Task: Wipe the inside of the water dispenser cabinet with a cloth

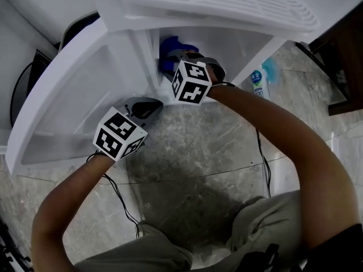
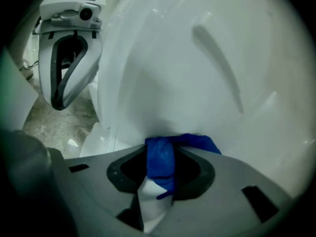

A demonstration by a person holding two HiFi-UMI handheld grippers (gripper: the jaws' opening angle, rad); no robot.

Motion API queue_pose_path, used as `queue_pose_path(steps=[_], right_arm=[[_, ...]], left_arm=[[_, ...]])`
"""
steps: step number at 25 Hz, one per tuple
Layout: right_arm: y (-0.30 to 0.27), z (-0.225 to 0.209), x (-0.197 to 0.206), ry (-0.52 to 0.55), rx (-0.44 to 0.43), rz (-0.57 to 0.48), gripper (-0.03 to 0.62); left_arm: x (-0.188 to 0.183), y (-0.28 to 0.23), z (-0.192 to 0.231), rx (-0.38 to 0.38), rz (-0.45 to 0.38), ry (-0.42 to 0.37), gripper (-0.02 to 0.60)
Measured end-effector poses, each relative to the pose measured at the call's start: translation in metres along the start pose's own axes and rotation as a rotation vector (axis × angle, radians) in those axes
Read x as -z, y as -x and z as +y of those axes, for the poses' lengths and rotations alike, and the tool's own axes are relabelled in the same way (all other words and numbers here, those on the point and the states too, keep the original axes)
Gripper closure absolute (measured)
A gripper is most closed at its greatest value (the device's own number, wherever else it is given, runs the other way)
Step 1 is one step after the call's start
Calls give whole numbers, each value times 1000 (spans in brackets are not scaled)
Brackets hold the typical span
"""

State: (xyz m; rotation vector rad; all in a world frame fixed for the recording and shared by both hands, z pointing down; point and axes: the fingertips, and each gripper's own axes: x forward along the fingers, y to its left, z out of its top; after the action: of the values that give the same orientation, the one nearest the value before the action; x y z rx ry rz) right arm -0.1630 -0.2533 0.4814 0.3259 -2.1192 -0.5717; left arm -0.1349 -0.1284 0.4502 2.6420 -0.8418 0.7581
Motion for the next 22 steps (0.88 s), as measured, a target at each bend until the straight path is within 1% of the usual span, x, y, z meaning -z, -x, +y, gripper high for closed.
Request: queue_pose_path(steps=[2, 4, 7, 11, 14, 19, 22], right_arm=[[0, 2, 0, 16, -12, -4, 491], [-6, -4, 1, 30, -5, 6, 491], [-17, -23, 7, 35, 38, 36, 491], [-24, -37, 9, 41, 72, 75, 491], [-19, -29, 8, 24, 59, 74, 493], [-9, -10, 3, 71, 22, 41, 493], [-12, -13, 4, 80, 21, 43, 491]], left_arm=[[3, -2, -1, 3, 7, 3, 574], [7, -2, -3, 6, 15, 7, 574], [11, 1, -4, 7, 22, 4, 574], [8, 8, 8, -23, 15, -9, 574], [9, 10, 15, -33, 15, 10, 574], [9, 6, 11, -22, 18, -1, 574], [9, 4, 7, -13, 23, -4, 574]])
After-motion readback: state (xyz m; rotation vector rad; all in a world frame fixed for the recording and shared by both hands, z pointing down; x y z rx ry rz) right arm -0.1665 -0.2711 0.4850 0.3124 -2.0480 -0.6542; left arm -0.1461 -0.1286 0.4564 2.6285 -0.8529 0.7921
